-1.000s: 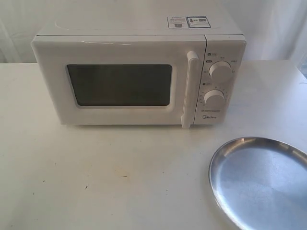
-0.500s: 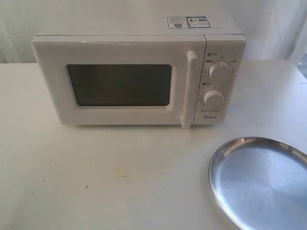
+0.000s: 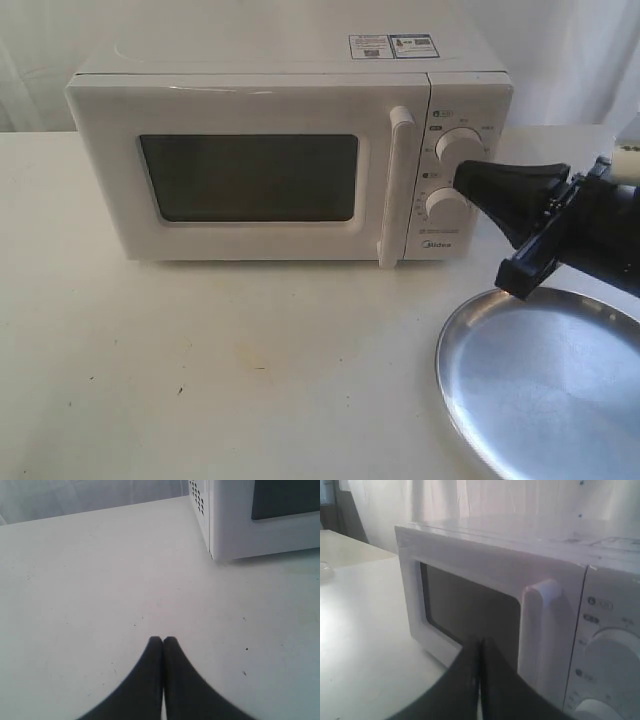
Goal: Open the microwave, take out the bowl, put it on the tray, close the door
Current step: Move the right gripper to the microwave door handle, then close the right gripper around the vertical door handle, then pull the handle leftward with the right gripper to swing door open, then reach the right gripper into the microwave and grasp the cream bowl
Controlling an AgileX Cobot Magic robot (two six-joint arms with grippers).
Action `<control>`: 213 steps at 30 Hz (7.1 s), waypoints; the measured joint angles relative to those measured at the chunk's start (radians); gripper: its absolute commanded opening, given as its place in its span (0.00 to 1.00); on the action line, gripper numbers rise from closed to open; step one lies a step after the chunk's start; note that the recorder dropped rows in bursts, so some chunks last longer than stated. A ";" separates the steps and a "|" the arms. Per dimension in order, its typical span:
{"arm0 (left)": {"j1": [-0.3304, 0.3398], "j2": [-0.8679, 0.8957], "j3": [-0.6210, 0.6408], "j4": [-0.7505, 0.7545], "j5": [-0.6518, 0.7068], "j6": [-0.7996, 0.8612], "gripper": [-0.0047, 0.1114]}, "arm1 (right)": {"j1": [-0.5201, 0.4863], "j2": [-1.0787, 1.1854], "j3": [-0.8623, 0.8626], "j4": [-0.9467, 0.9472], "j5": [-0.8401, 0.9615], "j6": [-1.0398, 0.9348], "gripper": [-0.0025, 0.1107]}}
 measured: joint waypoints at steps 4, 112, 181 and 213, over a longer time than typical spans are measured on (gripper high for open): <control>0.000 0.000 0.000 0.000 0.000 0.000 0.04 | -0.069 0.136 -0.045 -0.090 -0.035 -0.024 0.02; 0.000 0.000 0.000 0.000 0.000 0.000 0.04 | 0.076 0.315 -0.178 0.027 0.092 -0.140 0.52; 0.000 0.000 0.000 0.000 -0.002 0.000 0.04 | 0.203 0.312 -0.257 -0.444 0.076 -0.031 0.02; 0.000 0.000 0.000 0.000 -0.002 0.000 0.04 | 0.413 0.167 -0.264 -0.035 0.289 -0.099 0.02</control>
